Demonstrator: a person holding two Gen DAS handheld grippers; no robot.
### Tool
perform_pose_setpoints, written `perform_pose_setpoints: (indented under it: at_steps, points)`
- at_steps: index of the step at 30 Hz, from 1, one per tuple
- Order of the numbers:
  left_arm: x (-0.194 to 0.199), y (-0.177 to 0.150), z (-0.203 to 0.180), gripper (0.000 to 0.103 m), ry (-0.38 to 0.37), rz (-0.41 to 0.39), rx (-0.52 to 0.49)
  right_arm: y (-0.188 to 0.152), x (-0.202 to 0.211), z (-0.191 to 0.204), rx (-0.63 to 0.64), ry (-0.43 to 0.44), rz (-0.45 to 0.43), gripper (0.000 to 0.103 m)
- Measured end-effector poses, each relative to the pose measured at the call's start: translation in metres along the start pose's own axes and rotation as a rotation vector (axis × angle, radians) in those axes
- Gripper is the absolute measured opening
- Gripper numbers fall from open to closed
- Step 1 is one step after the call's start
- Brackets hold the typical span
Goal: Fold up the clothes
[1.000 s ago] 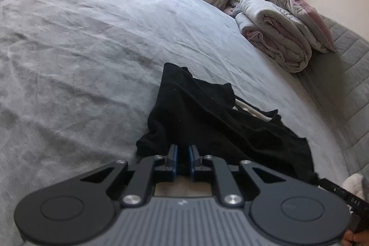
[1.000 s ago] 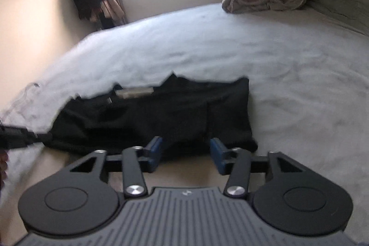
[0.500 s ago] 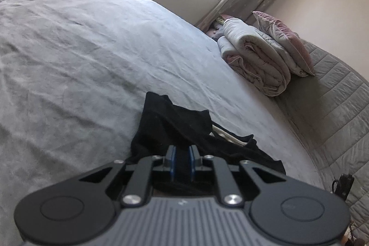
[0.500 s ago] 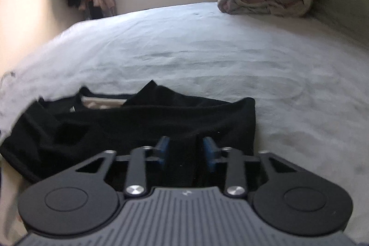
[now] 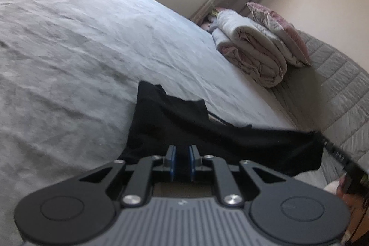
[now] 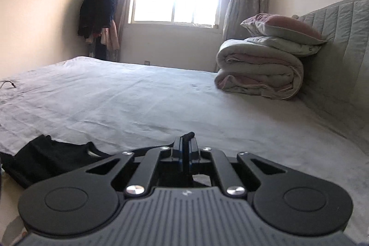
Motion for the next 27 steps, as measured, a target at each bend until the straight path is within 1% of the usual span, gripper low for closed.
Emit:
perform_pose_setpoints:
  at_steps: [3,4,7,9,10,11,12,15,17,20,21,23,25,27]
  points:
    - [-0.011,-0.007,-0.001,0.011,0.006,0.055,-0.013,-0.002,-0.006,-0.014,-0.008,-0.022,0.026,0.005]
    - [-0.014,-0.009,-0.002,0.011,0.011,0.075,-0.022,-0.007,-0.013,-0.018,-0.018,-0.026,0.052,0.005]
    - [-0.018,-0.014,-0.004,0.011,0.024,0.110,-0.050,-0.034,-0.042,-0.027,-0.065,-0.030,0.184,0.006]
    - [-0.015,-0.014,-0.007,0.012,0.027,0.114,-0.072,-0.045,-0.050,-0.031,-0.080,-0.038,0.230,0.010]
    - [-0.012,-0.012,-0.009,0.013,0.027,0.107,-0.085,-0.047,-0.049,-0.032,-0.089,-0.042,0.230,0.019]
    - [-0.008,-0.010,-0.010,0.014,0.028,0.097,-0.098,-0.046,-0.046,-0.032,-0.101,-0.047,0.224,0.031]
    - [-0.004,-0.008,-0.010,0.015,0.033,0.083,-0.108,-0.044,-0.041,-0.032,-0.110,-0.044,0.215,0.038]
    - [0.006,0.001,-0.008,0.015,0.063,0.033,-0.110,-0.038,-0.023,-0.028,-0.106,-0.003,0.193,0.038]
    - [0.010,0.004,-0.004,0.015,0.081,0.011,-0.100,-0.038,-0.009,-0.023,-0.086,0.043,0.185,0.038]
    - [0.006,0.003,0.004,0.015,0.125,0.017,-0.081,-0.044,0.003,-0.009,-0.040,0.131,0.197,0.039]
    - [0.004,0.001,0.007,0.015,0.141,0.025,-0.072,-0.048,0.004,-0.003,-0.015,0.147,0.209,0.042]
    - [0.001,-0.002,0.011,0.015,0.167,0.037,-0.052,-0.056,0.001,0.006,0.035,0.156,0.233,0.049]
    - [0.000,-0.003,0.012,0.014,0.178,0.035,-0.049,-0.064,-0.003,0.011,0.079,0.147,0.266,0.049]
    - [-0.001,-0.004,0.012,0.007,0.200,0.064,-0.073,-0.068,-0.005,0.014,0.109,0.139,0.294,0.048]
Point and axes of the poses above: each gripper's, at about its wrist camera, not at the fingertips, and x roughly against the way its jaws point, z to its left, y to its top, the point moved 5 cm from there along -x, roughly the way its jaws point, and after that the axes turned 4 degrees about -y, right-handed, at the moved point
